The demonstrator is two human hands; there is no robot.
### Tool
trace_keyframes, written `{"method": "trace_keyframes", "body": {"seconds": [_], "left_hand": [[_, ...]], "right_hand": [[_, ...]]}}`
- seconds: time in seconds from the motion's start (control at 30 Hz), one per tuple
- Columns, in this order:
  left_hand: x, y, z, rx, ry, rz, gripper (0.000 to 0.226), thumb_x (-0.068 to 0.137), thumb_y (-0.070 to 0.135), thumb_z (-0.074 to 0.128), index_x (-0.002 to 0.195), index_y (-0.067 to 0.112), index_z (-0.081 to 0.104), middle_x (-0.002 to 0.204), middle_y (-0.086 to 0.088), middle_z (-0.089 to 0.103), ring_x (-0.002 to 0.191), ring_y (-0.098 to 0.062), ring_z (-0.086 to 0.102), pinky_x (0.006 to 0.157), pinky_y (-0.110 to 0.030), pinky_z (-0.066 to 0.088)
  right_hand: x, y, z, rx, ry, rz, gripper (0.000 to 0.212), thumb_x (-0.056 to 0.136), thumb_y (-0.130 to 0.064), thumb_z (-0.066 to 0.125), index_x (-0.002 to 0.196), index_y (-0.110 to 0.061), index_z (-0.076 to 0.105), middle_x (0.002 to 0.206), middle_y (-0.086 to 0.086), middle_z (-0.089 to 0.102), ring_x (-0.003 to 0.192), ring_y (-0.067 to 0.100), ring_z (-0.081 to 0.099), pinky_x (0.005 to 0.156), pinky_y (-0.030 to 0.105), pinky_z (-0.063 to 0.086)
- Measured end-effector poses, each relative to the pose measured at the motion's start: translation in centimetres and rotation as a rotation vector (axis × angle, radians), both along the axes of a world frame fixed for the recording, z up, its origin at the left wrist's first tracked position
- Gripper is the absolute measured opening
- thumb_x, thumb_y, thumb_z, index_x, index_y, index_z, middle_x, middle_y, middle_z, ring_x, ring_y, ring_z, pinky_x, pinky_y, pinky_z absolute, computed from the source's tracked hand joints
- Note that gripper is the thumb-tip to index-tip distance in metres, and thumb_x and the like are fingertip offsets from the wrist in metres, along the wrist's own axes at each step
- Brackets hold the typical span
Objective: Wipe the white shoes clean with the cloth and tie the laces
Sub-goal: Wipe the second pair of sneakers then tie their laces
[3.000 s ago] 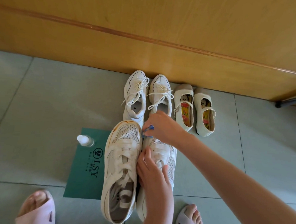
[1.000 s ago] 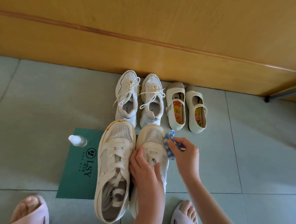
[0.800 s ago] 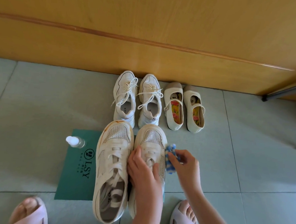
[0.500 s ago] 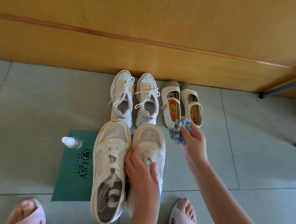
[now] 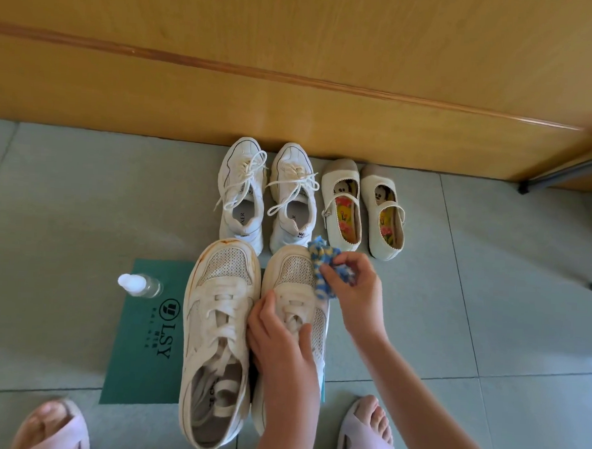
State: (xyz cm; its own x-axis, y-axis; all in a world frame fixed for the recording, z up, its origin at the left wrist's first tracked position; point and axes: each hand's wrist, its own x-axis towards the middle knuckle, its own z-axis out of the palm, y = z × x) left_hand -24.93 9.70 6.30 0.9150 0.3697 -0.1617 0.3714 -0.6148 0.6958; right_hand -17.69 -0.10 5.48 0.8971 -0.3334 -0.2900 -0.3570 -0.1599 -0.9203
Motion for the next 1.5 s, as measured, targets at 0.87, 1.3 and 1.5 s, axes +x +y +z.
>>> {"method": "trace_keyframes", "body": {"seconds": [0.87,1.3,1.5], "left_hand": [[-0.1,0.2,0.1,0.006,0.030,-0.025,0.066,0.075,0.012,0.077,0.131,0.000,0.045,0.122,-0.022,0.052,0.114,-0.039,0.050,0.103,-0.037,0.033],[-0.2,0.1,0.1,0.048,0.007,-0.038,0.068,0.074,0.014,0.078,0.131,0.000,0.045,0.122,-0.020,0.053,0.113,-0.036,0.050,0.101,-0.037,0.035],[-0.2,0.1,0.2,0.015,0.029,-0.026,0.066,0.077,0.014,0.075,0.133,0.001,0.044,0.125,-0.019,0.051,0.116,-0.036,0.049,0.101,-0.042,0.037]], "right_hand": [[7.3,3.8,1.4,-0.093,-0.028,0.039,0.022,0.086,-0.008,0.065,0.107,-0.007,0.059,0.101,0.004,0.062,0.081,0.006,0.059,0.059,0.009,0.049],[5.7,1.7,1.3,-0.095,0.087,0.339,0.026,0.092,-0.034,0.056,0.087,-0.015,0.072,0.116,-0.003,0.059,0.105,0.006,0.056,0.084,0.013,0.045],[6.0,1.6,0.5,-0.111,0.033,0.386,0.013,0.082,-0.018,0.072,0.094,-0.019,0.069,0.094,0.001,0.069,0.088,0.013,0.065,0.078,0.024,0.054]]}}
